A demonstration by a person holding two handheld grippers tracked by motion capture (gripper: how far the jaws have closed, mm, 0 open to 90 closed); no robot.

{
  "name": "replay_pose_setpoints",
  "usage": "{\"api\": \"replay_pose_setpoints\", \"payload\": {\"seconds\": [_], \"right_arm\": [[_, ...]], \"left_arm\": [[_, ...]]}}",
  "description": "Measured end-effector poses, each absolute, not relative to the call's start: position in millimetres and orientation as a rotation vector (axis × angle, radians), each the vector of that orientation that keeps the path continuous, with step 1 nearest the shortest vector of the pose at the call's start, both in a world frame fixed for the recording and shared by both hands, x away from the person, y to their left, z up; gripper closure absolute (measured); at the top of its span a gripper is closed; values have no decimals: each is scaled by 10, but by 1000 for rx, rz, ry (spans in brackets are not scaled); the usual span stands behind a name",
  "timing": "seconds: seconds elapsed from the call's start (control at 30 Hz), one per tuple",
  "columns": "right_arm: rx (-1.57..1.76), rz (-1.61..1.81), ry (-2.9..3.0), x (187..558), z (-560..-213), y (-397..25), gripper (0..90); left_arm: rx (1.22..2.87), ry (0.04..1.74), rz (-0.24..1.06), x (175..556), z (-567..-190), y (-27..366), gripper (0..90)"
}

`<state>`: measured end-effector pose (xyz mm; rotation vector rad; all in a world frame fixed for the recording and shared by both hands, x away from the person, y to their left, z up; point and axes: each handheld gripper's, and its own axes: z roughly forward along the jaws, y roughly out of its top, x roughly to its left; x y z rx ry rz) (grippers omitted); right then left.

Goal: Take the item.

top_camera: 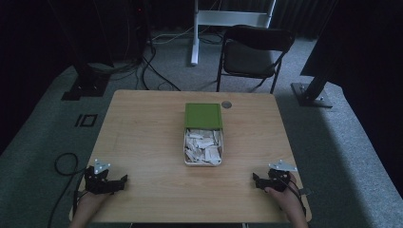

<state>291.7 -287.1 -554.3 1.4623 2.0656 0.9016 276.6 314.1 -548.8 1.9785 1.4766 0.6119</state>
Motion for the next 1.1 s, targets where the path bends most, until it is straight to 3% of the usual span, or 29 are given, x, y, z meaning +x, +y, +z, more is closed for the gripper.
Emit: {"api": "replay_pose_setpoints", "payload": {"seconds": [1.1], "right_arm": [[1496,882,2036,2930,-5536,-2847,121]], "left_arm": [[1984,1468,608,2766,-5488,3149,26]]}}
